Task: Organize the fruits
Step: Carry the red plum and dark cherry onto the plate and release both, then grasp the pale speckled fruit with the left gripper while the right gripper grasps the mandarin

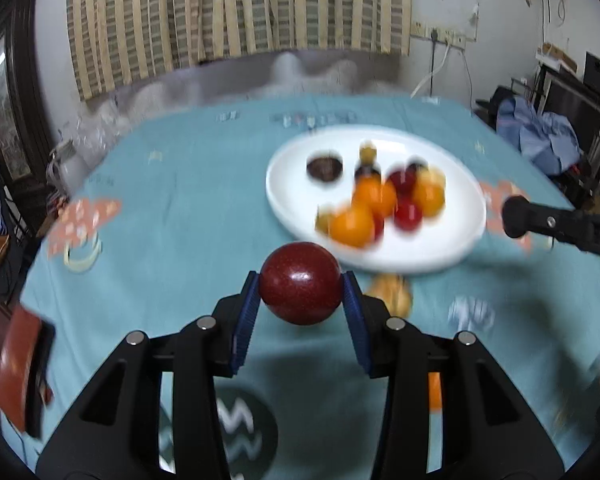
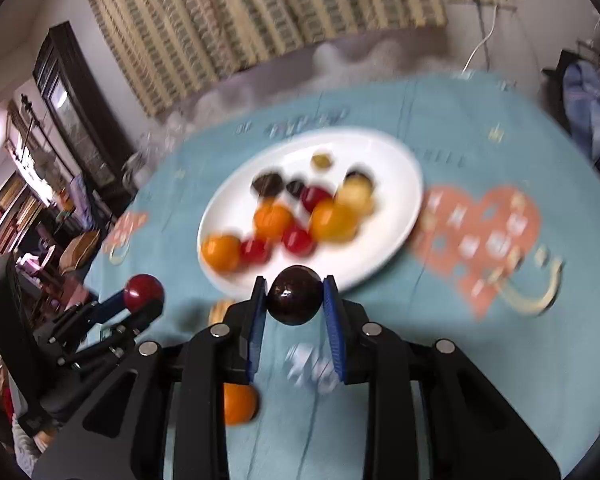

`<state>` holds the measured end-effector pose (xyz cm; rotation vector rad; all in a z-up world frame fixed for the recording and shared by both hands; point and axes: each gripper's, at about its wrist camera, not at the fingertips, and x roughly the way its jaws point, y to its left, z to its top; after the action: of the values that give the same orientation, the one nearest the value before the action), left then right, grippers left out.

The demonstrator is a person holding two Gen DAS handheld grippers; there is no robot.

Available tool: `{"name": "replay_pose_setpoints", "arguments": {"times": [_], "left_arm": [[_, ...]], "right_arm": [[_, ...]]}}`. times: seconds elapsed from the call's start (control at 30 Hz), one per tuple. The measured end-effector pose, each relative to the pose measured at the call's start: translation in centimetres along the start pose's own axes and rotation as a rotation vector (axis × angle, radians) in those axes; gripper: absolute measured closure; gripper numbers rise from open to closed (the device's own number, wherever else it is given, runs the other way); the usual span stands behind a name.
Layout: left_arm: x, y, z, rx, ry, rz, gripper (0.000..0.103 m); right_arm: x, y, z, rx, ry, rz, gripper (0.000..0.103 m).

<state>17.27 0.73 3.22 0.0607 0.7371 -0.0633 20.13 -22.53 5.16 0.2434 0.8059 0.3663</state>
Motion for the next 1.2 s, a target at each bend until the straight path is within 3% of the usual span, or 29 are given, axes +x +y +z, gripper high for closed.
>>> {"name": "replay_pose_setpoints", "arguments": {"times": [0.17, 0.3, 0.33, 0.43, 0.53, 0.57, 0.6, 0.63, 0.67, 0.73, 0.87, 0.93, 1.07, 1.2], "left_arm": [[2.9, 0.1, 4.8, -0.065, -0.005, -0.046, 0.06], [6.8, -0.3, 6.5, -0.094, 0.036, -0.063, 0.059], [7.5, -0.4, 6.5, -0.098, 0.047, -0.07, 0.057], [8.2, -0.7, 6.5, -0.097, 0.029, -0.072, 0.037], [7.3, -0.5, 6.5, -0.089, 0.002, -0.078, 0.035], [6.7, -0.2, 6.5, -0.097, -0.005, -0.072, 0.035], [6.1, 0.2, 6.4, -0.109, -0.01, -0.071, 0.035], [5.5, 0.6, 6.3, -0.122, -0.013, -0.074, 0.035], [4.8, 1.0, 6.0, -0.134, -0.014, -0.075, 0.035], [3.1, 1.7, 5.0, -0.149, -0.012, -0.062, 0.034], [0.2, 1.8, 1.4, -0.142, -0.006, -0.035, 0.025], [0.1, 1.1, 0.1, -0.123, 0.015, -0.026, 0.025], [1.3, -1.4, -1.7, -0.068, 0.066, -0.036, 0.025], [2.0, -4.1, -2.2, 0.038, 0.052, -0.001, 0.024]], "right_arm": [[2.5, -0.7, 2.0, -0.004, 0.008, 0.003, 0.074], [5.5, -1.2, 2.0, -0.025, 0.061, -0.066, 0.074], [6.0, -1.5, 1.9, -0.015, 0.075, -0.068, 0.074], [6.5, -2.4, 1.6, 0.028, 0.097, -0.03, 0.074], [5.8, -2.4, 1.8, 0.045, 0.081, -0.014, 0.072], [5.6, -2.1, 1.8, 0.039, 0.074, -0.016, 0.069], [5.4, -1.8, 1.8, 0.032, 0.068, -0.028, 0.047], [5.2, -1.5, 1.8, 0.019, 0.05, -0.036, 0.017], [4.8, -1.0, 1.7, -0.013, 0.005, -0.033, 0.014], [3.9, -0.5, 1.6, -0.036, -0.039, -0.079, 0.014], [-1.3, 0.2, 1.8, -0.007, -0.138, 0.027, 0.014], [-4.3, 1.5, 0.8, -0.06, -0.185, 0.041, 0.014], [-6.2, 2.5, -2.0, -0.137, -0.177, 0.017, 0.014], [-5.7, 0.4, -4.4, -0.082, -0.137, 0.031, 0.014]]}}
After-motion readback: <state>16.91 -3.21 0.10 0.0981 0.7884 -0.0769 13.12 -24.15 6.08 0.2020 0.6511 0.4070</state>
